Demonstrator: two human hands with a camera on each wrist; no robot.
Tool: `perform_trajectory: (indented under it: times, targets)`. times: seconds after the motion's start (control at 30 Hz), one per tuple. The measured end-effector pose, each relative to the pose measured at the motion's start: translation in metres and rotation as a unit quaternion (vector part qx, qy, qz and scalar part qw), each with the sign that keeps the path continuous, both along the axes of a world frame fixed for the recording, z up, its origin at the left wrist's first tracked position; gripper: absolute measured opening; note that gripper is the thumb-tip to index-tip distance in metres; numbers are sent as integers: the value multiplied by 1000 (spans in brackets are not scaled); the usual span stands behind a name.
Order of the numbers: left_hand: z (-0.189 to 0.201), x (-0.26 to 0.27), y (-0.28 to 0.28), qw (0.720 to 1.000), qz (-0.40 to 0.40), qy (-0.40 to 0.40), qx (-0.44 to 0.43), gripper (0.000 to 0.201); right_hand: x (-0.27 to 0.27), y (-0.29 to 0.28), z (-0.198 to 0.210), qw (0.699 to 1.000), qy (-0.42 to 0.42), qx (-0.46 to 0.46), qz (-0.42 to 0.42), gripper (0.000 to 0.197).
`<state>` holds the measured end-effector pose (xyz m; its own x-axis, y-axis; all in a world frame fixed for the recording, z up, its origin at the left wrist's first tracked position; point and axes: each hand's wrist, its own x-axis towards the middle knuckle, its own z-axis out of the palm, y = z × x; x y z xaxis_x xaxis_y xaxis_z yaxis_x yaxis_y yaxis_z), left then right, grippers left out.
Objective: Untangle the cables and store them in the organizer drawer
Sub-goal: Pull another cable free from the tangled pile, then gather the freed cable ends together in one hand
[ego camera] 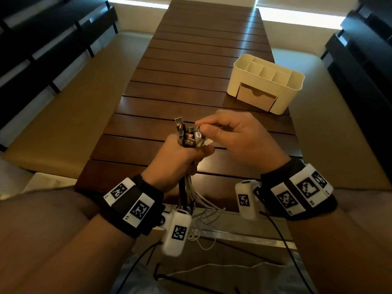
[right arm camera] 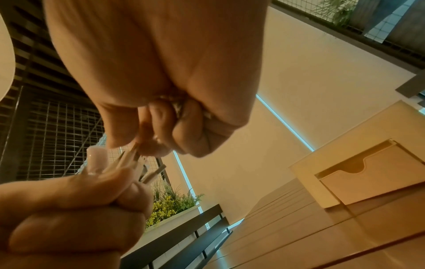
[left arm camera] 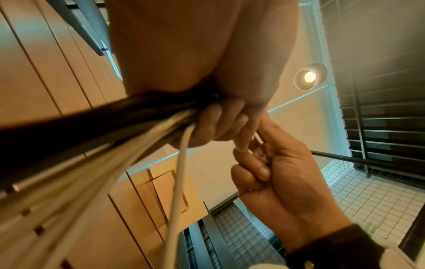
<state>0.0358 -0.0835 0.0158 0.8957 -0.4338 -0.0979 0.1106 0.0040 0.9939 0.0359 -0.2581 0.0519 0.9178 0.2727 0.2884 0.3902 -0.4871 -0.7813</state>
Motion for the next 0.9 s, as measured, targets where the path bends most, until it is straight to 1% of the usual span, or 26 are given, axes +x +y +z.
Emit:
perform_trajectory:
  times: [0.07,0.13,0.27,0.4,0.53,0.6,0.67,0.7,0.73,0.8,0.9]
  targets:
    - [0,0,0,999,-21,6,24,22,0,-1,2,999,-25,4,-21,23]
    - [-1,-2,-2,998,-41,9,45,15,1,2,2,999,-28,-8,-22,27]
    - [-2,-5,-5,997,-44,6,56,15,-2,10,1,1000,6,-22,12,26]
    - [-3,-2,-3,999,-33,4,40,12,0,11,5,999,33,-20,15,24]
    - [-4,-2,-4,999,-26,-3,21,20,-1,10,6,997,71,8,23,22]
    - [-4,0,-3,1000,-11,-6,0,14,-1,8,5,998,58,29,-2,21]
    - [-5,3,-1,1000,15,-10,-17,22,-1,2,6,997,39,47,-56,18]
    - [-5,4,0,999,23,-12,-19,23,-1,-1,8,994,52,60,-73,15]
    - [-5,4,2,999,29,-15,-16,21,-2,-3,9,992,79,72,-74,12]
    - [-5,5,3,999,30,-16,-11,19,-4,-4,10,988,126,81,-37,9]
    - [-3,3,2,1000,20,-22,-8,24,-7,1,8,984,144,105,-6,10]
